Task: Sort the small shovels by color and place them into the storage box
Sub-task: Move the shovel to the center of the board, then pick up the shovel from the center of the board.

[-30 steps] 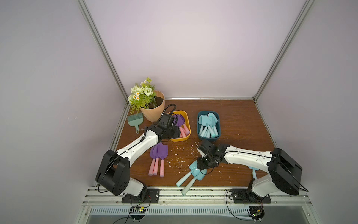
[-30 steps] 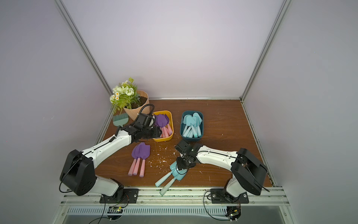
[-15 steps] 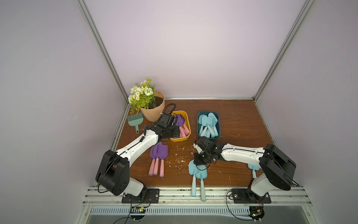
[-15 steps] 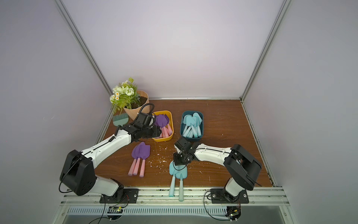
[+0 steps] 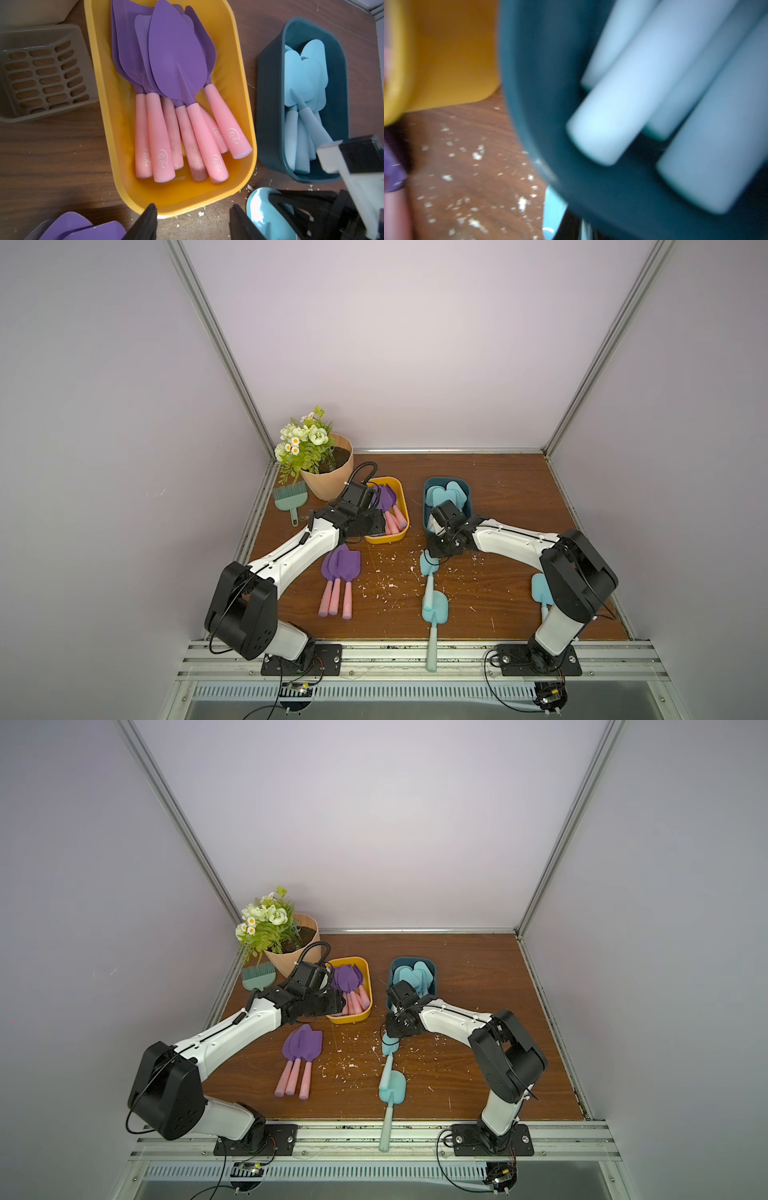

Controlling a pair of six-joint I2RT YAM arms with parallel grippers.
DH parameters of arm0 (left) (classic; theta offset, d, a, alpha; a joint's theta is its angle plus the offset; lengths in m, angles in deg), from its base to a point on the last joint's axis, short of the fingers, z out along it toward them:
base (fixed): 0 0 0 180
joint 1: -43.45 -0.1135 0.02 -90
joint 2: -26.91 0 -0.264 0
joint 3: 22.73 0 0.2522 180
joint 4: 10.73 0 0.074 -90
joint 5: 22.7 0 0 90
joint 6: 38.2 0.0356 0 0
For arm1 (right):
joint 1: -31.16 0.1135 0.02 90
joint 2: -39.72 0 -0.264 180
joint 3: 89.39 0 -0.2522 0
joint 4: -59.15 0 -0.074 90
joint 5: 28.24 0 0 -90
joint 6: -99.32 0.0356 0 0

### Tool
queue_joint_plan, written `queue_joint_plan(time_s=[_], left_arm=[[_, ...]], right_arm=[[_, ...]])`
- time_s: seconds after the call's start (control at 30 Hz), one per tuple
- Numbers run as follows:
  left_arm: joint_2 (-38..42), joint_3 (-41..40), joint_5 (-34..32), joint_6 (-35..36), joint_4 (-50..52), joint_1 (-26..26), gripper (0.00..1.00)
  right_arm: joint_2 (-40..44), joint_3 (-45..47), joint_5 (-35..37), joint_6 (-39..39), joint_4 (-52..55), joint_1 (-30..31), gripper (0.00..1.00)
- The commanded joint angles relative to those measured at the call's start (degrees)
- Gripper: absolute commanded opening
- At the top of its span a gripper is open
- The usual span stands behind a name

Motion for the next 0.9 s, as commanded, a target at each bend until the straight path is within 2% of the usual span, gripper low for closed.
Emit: queue_joint_plan(time_s=[0.0,0.17,0.4,0.53,0.67,0.87], left_arm=[[2.18,-0.87,-0.58,-1.95,0.03,0.53,0.58],[3.09,-1.58,-0.31,-2.85,-0.35,0.55,0.58],[2.86,-2.20,-0.39,-3.93,-1.51,0.53,0.58],[2.20,-2.32,-0.14,-4.29,-2.37,0.48,0.58],[1.31,-2.13,0.01,-4.17,-3.02,0.53,0.58],[0.08,-1.47,0.02,-3.86,-3.30,0.49,0.58]], right_arm=[[-1.81,-1.68,4.87,-4.82,5.43,0.00,0.26],[-0.67,-2.80,7.90,-3.67,8.61,0.02,0.42],[11.34,-1.26,11.80,0.70,13.90,2.70,0.56],[15.68,1.63,7.31,3.80,16.11,7.48,0.57],[16.14,4.77,1.47,8.07,15.38,12.16,0.58],[11.64,6.02,1.57,10.02,13.60,15.67,0.57]])
